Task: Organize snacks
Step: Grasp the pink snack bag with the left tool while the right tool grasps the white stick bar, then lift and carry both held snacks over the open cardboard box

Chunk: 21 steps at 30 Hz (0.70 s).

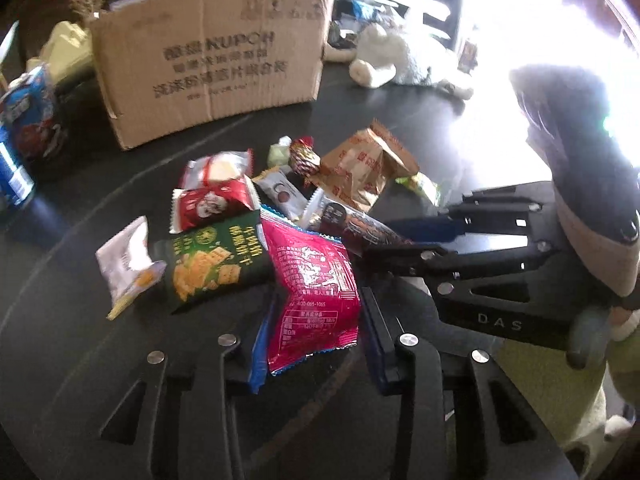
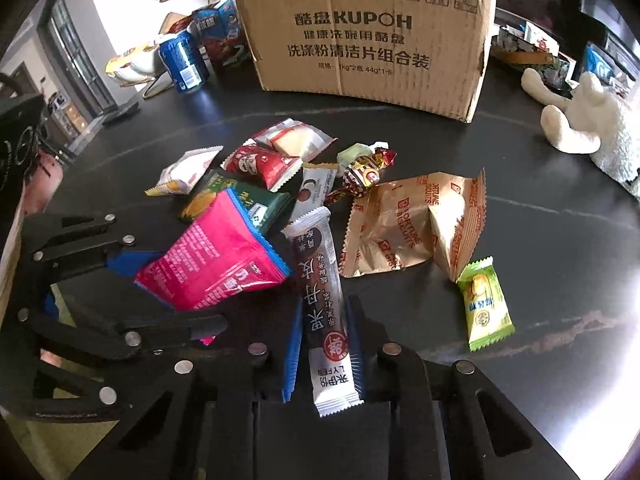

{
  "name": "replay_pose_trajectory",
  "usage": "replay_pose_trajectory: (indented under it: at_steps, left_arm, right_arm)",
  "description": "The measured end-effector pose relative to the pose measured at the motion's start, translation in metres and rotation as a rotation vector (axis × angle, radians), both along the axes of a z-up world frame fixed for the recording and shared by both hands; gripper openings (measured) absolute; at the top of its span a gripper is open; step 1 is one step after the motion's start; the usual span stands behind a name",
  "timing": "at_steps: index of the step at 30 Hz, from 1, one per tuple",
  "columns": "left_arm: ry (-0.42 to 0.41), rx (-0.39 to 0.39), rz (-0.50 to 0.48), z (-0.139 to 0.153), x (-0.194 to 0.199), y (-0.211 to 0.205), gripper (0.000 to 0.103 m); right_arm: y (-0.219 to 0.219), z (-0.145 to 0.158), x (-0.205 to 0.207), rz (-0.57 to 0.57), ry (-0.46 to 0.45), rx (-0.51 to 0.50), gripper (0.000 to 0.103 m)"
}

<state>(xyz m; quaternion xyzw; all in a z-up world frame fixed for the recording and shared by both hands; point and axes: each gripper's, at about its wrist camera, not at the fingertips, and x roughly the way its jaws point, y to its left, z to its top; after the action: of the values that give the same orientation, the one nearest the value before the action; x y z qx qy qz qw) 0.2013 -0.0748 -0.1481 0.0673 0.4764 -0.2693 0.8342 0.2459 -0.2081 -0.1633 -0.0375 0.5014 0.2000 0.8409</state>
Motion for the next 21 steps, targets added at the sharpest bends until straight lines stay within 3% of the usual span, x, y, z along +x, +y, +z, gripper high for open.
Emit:
replay_pose_trajectory:
  at_steps: [11, 21]
  left_arm:
    - [-0.105, -0.056, 0.098, 0.048, -0.017, 0.023, 0.038]
    - [-0.198, -0.095, 0.133, 0.102, 0.0, 0.029, 0.038]
  right_arm:
    - [0.0, 0.039, -0.025, -0.122, -0.08, 0.09, 0.021]
    - [0.01, 0.099, -0.022, -0.151, -0.207, 0.124, 0.021]
